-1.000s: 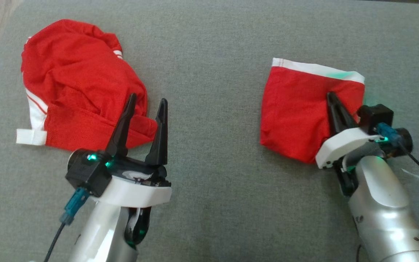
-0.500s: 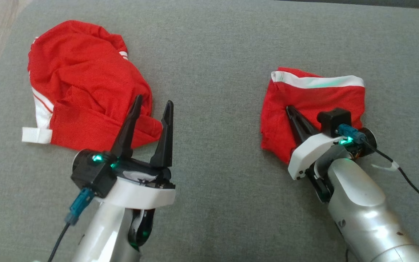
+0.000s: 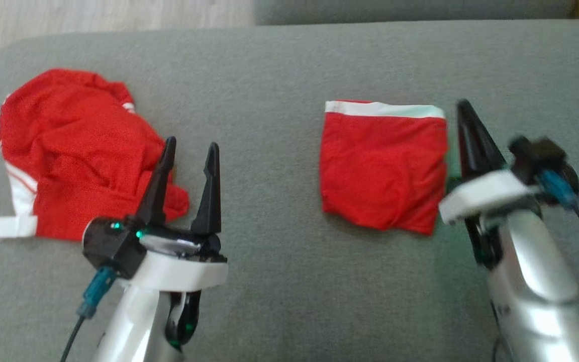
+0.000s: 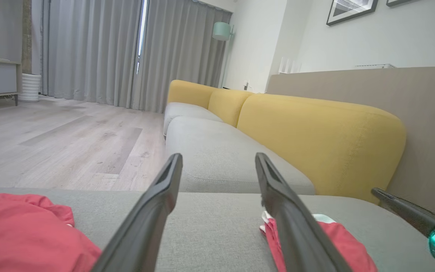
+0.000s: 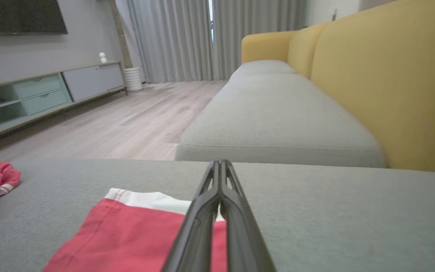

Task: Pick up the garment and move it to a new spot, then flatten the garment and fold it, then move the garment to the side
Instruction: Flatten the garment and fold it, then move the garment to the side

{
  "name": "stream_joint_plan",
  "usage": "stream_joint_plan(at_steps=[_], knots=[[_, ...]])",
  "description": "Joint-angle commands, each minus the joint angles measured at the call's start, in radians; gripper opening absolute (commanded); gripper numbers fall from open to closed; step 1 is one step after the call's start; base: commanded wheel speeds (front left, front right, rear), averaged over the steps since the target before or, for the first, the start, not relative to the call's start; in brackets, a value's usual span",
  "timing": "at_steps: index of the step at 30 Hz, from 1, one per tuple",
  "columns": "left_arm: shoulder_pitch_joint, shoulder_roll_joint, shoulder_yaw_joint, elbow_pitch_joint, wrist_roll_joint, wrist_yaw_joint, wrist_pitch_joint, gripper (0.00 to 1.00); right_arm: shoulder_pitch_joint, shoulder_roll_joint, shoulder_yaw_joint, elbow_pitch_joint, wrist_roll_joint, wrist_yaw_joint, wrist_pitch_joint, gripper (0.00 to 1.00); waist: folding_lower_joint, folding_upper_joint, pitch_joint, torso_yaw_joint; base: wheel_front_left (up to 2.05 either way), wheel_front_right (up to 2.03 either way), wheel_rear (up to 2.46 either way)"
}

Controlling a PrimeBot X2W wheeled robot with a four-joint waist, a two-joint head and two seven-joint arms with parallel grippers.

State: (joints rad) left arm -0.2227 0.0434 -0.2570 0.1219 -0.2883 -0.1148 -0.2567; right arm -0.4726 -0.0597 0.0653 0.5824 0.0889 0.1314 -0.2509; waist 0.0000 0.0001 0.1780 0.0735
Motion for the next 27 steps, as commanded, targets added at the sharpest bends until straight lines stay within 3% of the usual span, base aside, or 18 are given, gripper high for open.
stream_joint_plan(at_steps=[1,4,5,6,14,27], knots=[[0.001,0.007,0.039,-0.03,0.006,-0.003,-0.005,1.0,0.05,0.009,0.004,-0.066,-0.008,-0.001,-0.011,0.0,0.0,-0.0001,-0.029,-0.031,0.0,0.0,0.0],[0.02,0.007,0.044,-0.027,0.005,-0.004,-0.005,1.0,0.135,0.009,-0.029,-0.153,-0.004,-0.001,-0.011,0.0,0.0,-0.0001,-0.048,-0.056,0.0,0.0,0.0],[0.026,0.007,0.045,-0.026,0.005,-0.005,-0.005,1.0,0.16,0.009,-0.039,-0.18,-0.002,-0.001,-0.011,0.22,0.0,-0.0001,-0.054,-0.063,0.0,0.0,0.0],[0.033,0.007,0.047,-0.025,0.006,-0.005,-0.005,1.0,0.184,0.009,-0.044,-0.205,-0.003,-0.001,-0.011,0.98,0.0,-0.0001,-0.06,-0.07,0.0,0.0,0.0],[0.075,0.007,0.052,-0.008,0.006,-0.008,-0.005,1.0,0.303,0.009,-0.044,-0.285,0.029,-0.001,-0.011,1.0,0.0,-0.0001,-0.08,-0.097,0.0,0.0,0.0],[0.079,0.007,0.049,0.004,0.008,-0.011,-0.005,1.0,0.304,0.009,-0.054,-0.292,0.025,-0.001,-0.011,1.0,0.0,-0.0001,-0.076,-0.084,0.0,0.0,0.0]])
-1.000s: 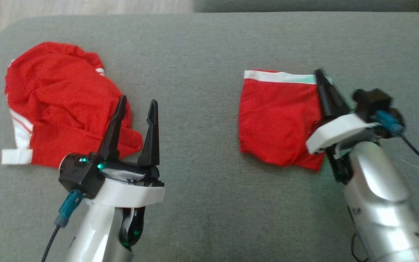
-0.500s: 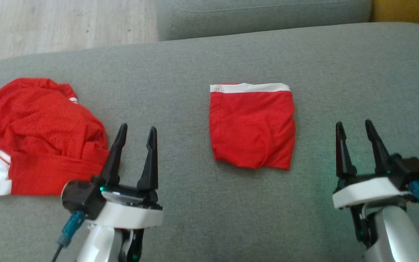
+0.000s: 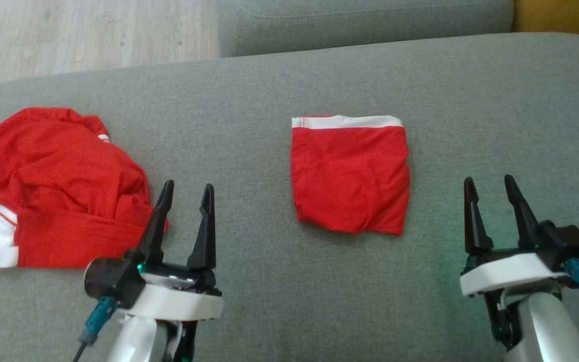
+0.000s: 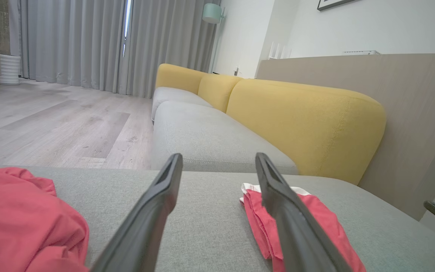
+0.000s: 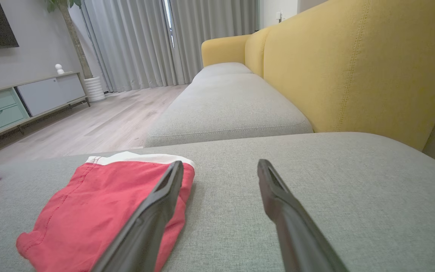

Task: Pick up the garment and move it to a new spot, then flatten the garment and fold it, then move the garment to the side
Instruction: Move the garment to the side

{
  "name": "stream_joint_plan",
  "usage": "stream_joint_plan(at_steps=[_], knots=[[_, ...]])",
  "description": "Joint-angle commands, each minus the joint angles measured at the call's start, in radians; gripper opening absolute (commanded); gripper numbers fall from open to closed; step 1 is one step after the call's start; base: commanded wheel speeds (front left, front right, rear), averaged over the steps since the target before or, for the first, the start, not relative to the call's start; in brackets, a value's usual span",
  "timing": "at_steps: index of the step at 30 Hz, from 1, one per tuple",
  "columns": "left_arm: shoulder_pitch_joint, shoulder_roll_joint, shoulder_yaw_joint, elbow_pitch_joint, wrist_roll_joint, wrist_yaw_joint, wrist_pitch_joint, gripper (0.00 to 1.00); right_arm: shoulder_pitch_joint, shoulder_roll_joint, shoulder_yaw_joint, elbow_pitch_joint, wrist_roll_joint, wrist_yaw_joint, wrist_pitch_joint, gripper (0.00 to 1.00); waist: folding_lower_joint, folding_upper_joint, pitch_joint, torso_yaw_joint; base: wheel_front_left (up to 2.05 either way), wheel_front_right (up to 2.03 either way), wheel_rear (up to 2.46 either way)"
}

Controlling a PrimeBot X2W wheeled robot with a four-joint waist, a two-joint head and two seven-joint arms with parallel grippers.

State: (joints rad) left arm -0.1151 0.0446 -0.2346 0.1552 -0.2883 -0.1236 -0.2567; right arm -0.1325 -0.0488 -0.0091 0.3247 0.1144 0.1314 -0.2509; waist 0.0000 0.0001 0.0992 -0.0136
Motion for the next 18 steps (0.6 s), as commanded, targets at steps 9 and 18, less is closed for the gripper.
stream_joint_plan(at_steps=[9,18], knots=[[-0.061,0.006,0.01,-0.038,0.009,-0.003,-0.005,1.0,-0.087,-0.001,0.016,0.004,-0.027,-0.001,-0.011,1.0,0.0,-0.0001,0.055,0.046,0.0,0.0,0.0],[-0.102,0.006,-0.02,-0.042,0.003,-0.004,-0.005,1.0,-0.187,-0.001,0.058,0.163,0.02,-0.001,0.039,1.0,0.0,-0.0001,0.119,0.111,0.0,0.0,0.0]])
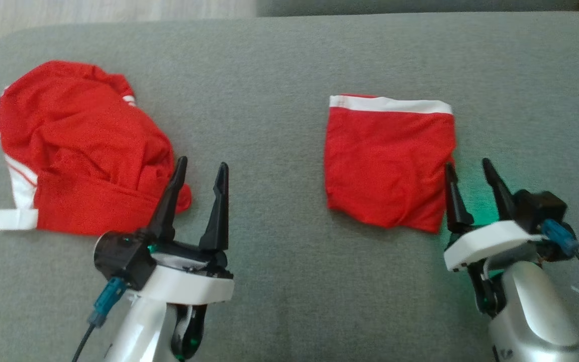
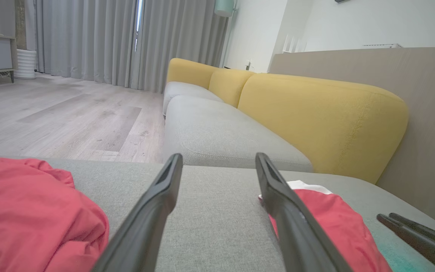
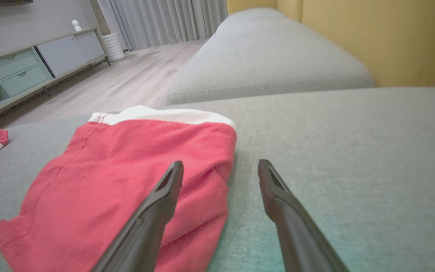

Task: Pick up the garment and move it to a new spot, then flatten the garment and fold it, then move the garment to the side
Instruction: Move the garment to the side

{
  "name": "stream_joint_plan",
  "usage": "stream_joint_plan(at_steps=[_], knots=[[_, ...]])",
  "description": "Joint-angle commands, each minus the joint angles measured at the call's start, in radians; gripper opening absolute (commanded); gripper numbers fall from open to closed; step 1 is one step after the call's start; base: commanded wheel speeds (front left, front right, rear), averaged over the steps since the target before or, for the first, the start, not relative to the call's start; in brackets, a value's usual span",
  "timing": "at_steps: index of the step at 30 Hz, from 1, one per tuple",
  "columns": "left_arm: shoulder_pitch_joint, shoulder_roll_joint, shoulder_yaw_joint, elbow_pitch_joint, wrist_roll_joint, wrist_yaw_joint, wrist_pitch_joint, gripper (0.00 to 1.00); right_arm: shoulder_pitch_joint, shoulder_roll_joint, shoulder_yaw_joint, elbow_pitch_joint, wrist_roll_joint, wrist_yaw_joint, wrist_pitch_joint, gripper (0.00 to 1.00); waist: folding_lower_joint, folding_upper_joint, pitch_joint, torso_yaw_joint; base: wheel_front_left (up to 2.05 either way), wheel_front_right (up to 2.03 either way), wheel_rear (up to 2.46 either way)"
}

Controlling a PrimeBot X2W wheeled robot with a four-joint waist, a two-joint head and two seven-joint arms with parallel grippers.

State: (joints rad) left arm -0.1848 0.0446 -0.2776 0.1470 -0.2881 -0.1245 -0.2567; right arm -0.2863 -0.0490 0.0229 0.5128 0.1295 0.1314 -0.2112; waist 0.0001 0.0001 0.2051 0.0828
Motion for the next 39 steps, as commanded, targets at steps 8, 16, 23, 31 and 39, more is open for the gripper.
stream_joint_plan(at_steps=[8,16,23,31,39], knots=[[-0.052,0.006,0.003,-0.031,-0.006,-0.004,-0.005,1.0,-0.124,-0.001,0.048,0.174,0.06,-0.001,0.052,1.0,-0.0001,-0.0001,0.042,0.063,0.0,0.0,0.0],[-0.057,0.006,-0.001,-0.031,-0.006,0.001,-0.005,1.0,-0.196,-0.001,0.08,0.298,0.01,-0.001,0.022,0.0,-0.0001,-0.0001,0.046,0.067,0.0,0.0,0.0],[-0.057,0.006,-0.002,-0.036,0.001,0.001,-0.005,1.0,-0.242,-0.001,0.066,0.299,-0.163,-0.001,-0.022,0.0,-0.0001,-0.0001,0.026,0.008,0.0,0.0,0.0],[-0.077,0.006,-0.05,-0.054,-0.008,0.006,-0.005,1.0,-0.279,-0.038,0.082,0.242,-0.345,-0.001,0.018,0.0,-0.0001,-0.0001,0.014,-0.082,0.0,0.0,0.0],[-0.133,0.006,-0.136,-0.07,-0.021,0.019,-0.005,1.0,-0.352,-0.3,0.261,0.25,-0.281,-0.001,0.092,0.0,-0.0001,-0.0001,0.046,-0.134,0.0,0.0,0.0]])
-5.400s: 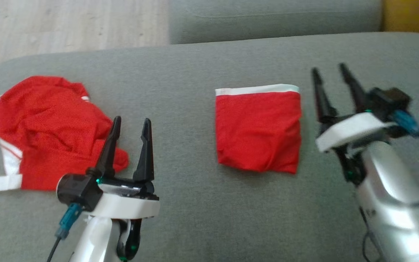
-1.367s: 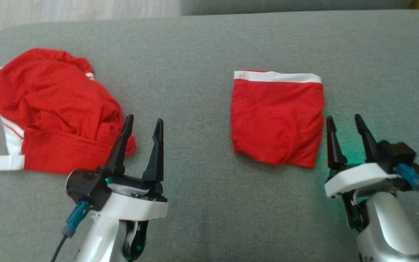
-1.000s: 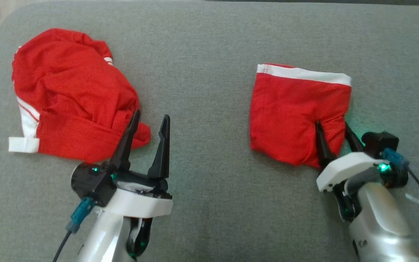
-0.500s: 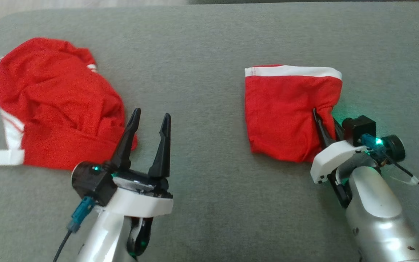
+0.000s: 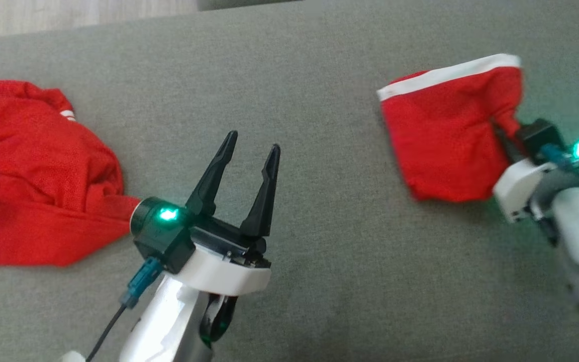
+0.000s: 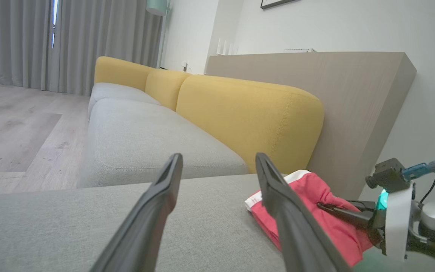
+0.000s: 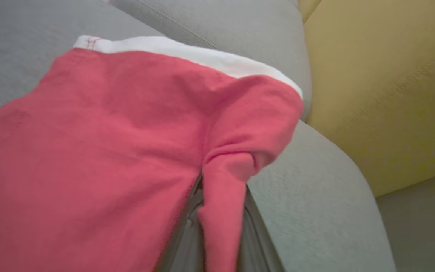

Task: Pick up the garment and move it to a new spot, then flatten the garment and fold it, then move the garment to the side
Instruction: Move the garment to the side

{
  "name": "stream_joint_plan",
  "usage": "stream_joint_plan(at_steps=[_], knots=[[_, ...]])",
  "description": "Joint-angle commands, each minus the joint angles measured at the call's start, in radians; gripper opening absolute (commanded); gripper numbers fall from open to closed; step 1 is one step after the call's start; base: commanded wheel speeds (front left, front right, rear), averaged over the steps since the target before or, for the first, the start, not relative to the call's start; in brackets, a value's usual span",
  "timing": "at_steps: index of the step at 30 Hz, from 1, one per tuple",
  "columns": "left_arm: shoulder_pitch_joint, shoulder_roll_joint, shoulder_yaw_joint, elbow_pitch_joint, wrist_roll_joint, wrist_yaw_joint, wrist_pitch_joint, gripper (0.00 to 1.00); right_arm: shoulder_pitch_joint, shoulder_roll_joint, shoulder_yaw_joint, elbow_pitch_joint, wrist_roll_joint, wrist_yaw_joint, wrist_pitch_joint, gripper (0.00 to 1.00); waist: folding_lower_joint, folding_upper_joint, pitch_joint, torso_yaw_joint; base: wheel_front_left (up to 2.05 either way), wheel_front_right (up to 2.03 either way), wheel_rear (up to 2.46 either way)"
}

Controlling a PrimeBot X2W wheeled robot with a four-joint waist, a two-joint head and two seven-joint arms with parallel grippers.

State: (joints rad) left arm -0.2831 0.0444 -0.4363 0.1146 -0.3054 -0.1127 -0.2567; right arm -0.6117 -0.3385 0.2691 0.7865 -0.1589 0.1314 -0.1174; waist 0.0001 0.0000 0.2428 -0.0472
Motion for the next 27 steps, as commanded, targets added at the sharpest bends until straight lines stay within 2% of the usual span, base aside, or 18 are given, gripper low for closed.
stream_joint_plan(at_steps=[1,7,13,23,27], knots=[[-0.04,0.006,0.018,-0.04,-0.004,0.008,-0.005,1.0,-0.034,-0.042,0.036,-0.019,0.025,-0.001,0.003,0.0,-0.0001,0.0,0.014,-0.004,0.0,0.0,0.0],[-0.065,0.006,0.01,-0.044,0.001,0.007,-0.005,1.0,-0.075,-0.21,0.122,0.026,0.118,-0.001,0.019,0.0,-0.0001,0.0,0.055,0.012,0.0,0.0,0.0],[-0.079,0.006,0.027,-0.046,0.007,0.002,-0.005,1.0,-0.103,-0.305,0.119,0.07,0.161,-0.001,0.031,0.0,-0.0001,0.0,0.09,0.041,0.0,0.0,0.0],[-0.081,0.006,0.048,-0.044,0.01,-0.004,-0.005,1.0,-0.12,-0.339,0.058,0.116,0.146,-0.001,0.041,0.0,-0.0001,0.0,0.103,0.062,0.0,0.0,0.0],[-0.076,0.006,0.055,-0.039,0.009,-0.005,-0.005,1.0,-0.123,-0.326,0.005,0.135,0.133,-0.001,0.04,0.0,-0.0001,0.0,0.09,0.059,0.0,0.0,0.0]])
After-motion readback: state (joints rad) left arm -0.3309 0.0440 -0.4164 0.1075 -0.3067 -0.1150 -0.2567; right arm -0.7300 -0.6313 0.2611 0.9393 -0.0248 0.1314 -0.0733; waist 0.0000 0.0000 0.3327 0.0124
